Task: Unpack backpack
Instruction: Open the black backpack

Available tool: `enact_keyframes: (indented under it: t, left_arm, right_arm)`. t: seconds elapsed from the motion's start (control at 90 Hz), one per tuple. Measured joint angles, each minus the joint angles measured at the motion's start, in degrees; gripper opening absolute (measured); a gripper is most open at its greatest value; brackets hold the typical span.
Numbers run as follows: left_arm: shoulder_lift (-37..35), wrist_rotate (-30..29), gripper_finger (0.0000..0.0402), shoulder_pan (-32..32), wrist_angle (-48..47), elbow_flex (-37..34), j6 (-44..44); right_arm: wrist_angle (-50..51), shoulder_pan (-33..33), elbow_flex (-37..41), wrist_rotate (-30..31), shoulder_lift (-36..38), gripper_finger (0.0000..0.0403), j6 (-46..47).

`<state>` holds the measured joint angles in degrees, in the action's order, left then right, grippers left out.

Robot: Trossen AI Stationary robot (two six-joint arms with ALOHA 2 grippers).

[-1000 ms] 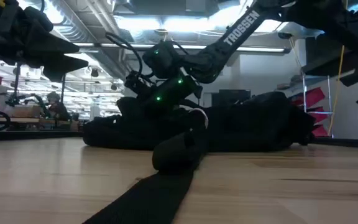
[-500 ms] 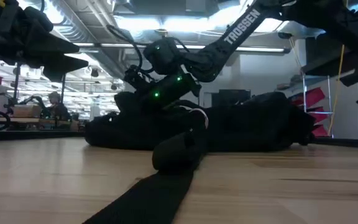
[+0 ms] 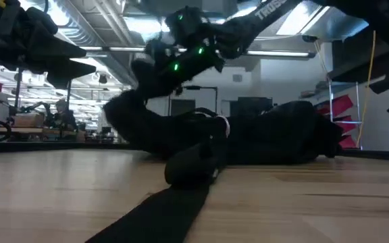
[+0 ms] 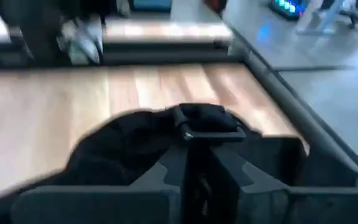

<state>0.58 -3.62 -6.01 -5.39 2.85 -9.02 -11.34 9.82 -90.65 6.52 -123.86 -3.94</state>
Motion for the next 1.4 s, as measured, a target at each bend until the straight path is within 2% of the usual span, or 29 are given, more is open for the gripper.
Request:
enact_keyframes:
  t: [0.411, 1.044, 1.4]
  left_arm:
    - [0.0, 0.0, 0.0258, 0.0, 0.0, 0.0, 0.0]
    - [0.0, 0.0, 0.0258, 0.0, 0.0, 0.0, 0.0]
    - [0.0, 0.0, 0.0258, 0.0, 0.0, 0.0, 0.0]
  right_arm:
    - [0.8, 3.4, -1.2, -0.5, 7.6, 0.0017, -1.0]
    - [15.9, 4.1, -22.8, -1.3, 7.7, 0.0017, -4.5]
    - [25.1, 4.2, -38.9, -1.0, 7.7, 0.0017, -5.6]
